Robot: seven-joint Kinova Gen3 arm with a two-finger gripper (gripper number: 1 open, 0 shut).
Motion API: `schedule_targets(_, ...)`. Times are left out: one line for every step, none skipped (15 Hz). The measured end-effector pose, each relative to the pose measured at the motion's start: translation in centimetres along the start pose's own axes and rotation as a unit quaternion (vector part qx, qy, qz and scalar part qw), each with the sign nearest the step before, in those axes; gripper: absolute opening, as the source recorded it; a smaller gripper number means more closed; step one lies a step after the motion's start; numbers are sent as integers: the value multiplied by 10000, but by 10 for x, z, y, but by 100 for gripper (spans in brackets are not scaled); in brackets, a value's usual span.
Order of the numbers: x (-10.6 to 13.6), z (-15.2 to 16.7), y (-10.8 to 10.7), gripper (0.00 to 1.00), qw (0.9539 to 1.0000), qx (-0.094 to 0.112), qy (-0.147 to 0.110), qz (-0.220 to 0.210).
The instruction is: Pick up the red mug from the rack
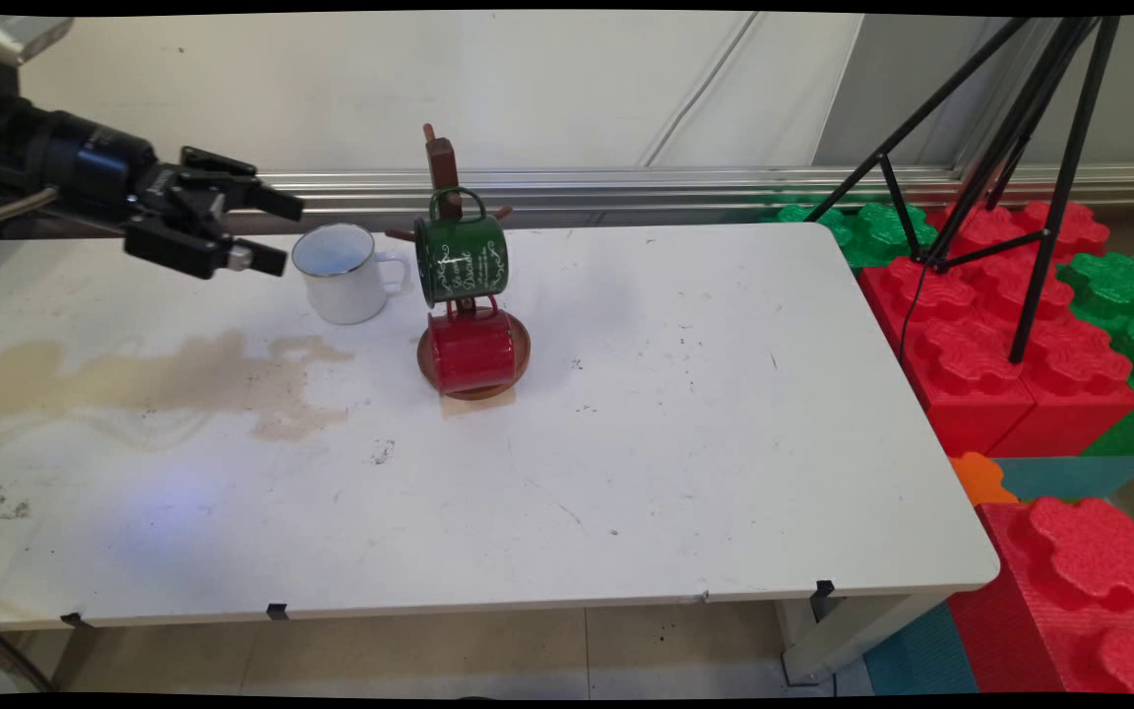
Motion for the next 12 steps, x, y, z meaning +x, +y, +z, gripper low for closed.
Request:
schedule_targets(-3, -6, -1, 100, 10000, 3, -47, 45)
schedule_targets(-6, -12, -2, 100, 9999, 5, -103, 92)
schedule_targets(-10, -18, -2, 100, 9998, 6, -160, 134)
schedule_targets(-13, -23, -3, 100, 9996, 7, -207, 166)
schedule_targets(-17, -28, -3, 100, 9995, 9, -260, 201)
schedule_targets(-20, -33, -4, 100, 9992, 10, -310, 231)
schedule_targets(-24, -38, -4, 100, 9991, 10, -351, 252)
schedule_targets(-27, -42, -4, 100, 9988, 8, -396, 273)
schedule_targets(-30, -47, -4, 100, 9986, 6, -437, 292)
schedule_targets(-33, -51, -4, 100, 9984, 2, -474, 304)
schedule_targets(-36, -55, -4, 100, 9982, 0, -507, 315)
schedule_targets(-39, -59, -4, 100, 9980, -5, -542, 324)
